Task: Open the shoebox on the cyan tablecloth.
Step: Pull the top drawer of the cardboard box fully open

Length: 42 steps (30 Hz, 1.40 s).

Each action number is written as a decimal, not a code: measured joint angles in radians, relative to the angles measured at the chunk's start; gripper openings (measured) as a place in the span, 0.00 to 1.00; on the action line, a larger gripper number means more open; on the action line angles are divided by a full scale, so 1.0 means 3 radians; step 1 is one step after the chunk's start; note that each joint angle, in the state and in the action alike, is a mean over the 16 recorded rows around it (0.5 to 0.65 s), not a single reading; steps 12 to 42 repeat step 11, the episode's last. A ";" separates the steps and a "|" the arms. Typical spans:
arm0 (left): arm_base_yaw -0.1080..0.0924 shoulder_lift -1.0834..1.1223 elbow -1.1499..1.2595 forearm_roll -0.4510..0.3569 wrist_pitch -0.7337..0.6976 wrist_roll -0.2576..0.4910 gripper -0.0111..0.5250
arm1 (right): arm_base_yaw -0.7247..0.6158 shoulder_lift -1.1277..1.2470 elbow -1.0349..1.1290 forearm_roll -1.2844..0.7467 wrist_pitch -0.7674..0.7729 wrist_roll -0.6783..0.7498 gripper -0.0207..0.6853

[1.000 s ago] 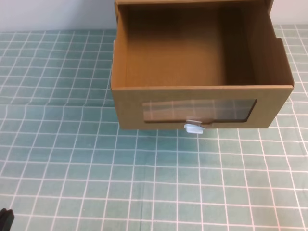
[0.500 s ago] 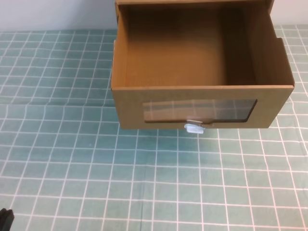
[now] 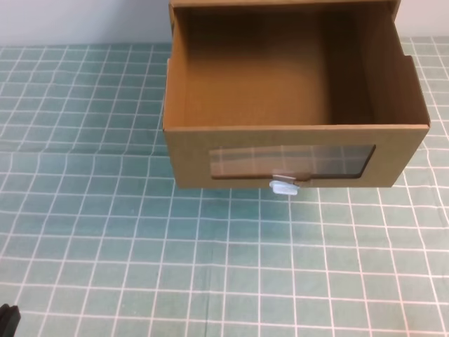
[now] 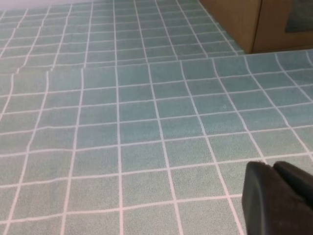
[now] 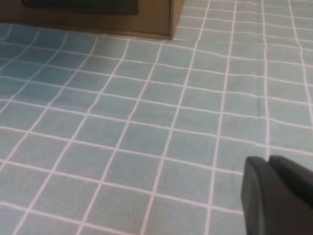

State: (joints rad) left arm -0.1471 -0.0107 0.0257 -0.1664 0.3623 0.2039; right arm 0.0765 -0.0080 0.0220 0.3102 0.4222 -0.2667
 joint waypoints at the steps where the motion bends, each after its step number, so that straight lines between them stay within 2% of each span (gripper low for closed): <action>1: 0.0000 0.0000 0.0000 0.0000 0.0000 0.0000 0.01 | 0.0028 0.0000 0.0002 0.0033 0.0003 -0.0007 0.01; 11: 0.0000 0.0000 0.0000 0.0002 0.0000 0.0000 0.01 | 0.0121 0.0000 0.0002 0.0250 0.0026 -0.0019 0.01; 42: 0.0000 0.0000 0.0000 0.0002 0.0000 0.0000 0.01 | 0.0121 0.0000 0.0002 0.0250 0.0026 -0.0019 0.01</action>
